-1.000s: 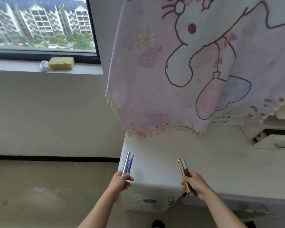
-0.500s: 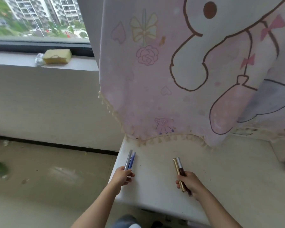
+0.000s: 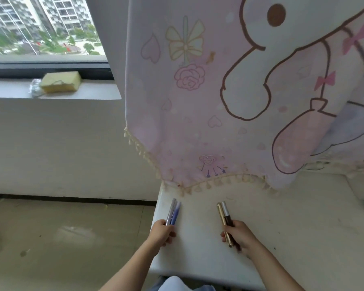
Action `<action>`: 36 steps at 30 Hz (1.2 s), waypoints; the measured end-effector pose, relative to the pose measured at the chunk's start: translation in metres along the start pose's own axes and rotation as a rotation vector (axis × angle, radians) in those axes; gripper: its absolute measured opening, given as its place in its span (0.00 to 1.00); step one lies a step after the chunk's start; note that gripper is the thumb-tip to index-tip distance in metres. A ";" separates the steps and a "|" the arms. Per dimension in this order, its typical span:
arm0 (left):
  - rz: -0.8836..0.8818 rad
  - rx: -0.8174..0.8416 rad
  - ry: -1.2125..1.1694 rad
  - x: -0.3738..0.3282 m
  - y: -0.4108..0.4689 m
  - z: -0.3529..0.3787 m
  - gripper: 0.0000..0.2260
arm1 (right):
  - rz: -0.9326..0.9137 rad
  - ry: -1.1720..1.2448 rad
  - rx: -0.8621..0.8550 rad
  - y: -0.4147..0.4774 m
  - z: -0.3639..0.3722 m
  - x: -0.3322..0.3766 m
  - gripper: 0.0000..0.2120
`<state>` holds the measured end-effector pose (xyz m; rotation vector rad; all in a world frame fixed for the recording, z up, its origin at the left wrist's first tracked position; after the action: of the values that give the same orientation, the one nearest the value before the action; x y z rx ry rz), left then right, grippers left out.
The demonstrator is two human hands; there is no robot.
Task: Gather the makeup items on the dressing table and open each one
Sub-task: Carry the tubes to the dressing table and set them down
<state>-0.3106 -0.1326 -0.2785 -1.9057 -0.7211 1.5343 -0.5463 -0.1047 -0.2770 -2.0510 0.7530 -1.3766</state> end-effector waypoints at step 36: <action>0.298 -0.018 0.455 -0.002 0.012 0.005 0.09 | -0.026 -0.385 -0.177 0.013 0.108 0.045 0.07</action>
<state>-0.3151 -0.1418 -0.2873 -2.3422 -0.2584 1.1816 -0.4328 -0.1314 -0.2929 -2.3742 0.6984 -0.9098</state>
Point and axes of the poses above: each hand's wrist, its own y-axis towards the middle knuckle, its own z-axis out of the palm, x = y × z, the point moved 3 cm from there along y, towards the middle knuckle, and after that the axes turned 14 degrees about -y, right-handed, at the moved point
